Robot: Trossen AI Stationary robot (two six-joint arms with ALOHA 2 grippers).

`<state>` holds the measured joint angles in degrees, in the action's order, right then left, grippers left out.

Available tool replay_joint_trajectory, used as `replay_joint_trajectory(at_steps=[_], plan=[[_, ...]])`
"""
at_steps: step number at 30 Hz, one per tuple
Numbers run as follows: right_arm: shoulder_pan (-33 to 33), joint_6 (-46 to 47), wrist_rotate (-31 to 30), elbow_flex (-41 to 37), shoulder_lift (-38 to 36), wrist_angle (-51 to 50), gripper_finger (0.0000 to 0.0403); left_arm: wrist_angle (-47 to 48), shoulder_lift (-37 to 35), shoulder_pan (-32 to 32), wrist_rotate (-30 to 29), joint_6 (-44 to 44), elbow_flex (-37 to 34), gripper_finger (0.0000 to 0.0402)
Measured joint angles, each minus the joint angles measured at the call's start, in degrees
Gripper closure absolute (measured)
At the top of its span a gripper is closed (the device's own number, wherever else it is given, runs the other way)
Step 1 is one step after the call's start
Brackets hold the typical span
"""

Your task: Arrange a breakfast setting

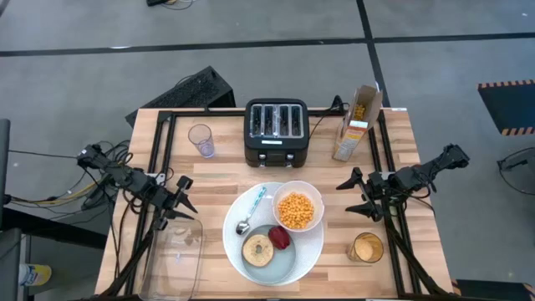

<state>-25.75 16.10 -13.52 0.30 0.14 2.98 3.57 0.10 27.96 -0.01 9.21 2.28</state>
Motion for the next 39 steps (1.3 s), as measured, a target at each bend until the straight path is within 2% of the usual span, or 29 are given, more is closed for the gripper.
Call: replay_joint_trajectory(at_steps=[7, 14, 19, 26, 39], plan=[[5.72, 0.00, 0.22, -0.01, 0.00, 0.00, 0.0003, -5.02, 0.00, -5.69, -0.71, 0.00, -1.67, 0.0319], [14.31, 0.00, 0.20, -0.02, 0.00, 0.00, 0.0003, -5.09, -0.02, -10.93, -0.81, 0.07, -1.70, 0.0319], [18.02, 0.00, 0.18, -0.02, 0.00, 0.00, 0.0003, -5.13, -0.02, -13.23, -0.81, 0.04, -1.73, 0.0319], [19.18, 0.00, 0.16, -0.02, 0.00, 0.00, 0.0003, -5.18, 0.00, -15.31, -0.85, 0.02, -1.76, 0.0319], [19.16, 0.00, 0.16, -0.01, 0.00, 0.00, 0.0003, -5.22, 0.18, -15.38, -0.83, 0.02, -1.86, 0.0319]])
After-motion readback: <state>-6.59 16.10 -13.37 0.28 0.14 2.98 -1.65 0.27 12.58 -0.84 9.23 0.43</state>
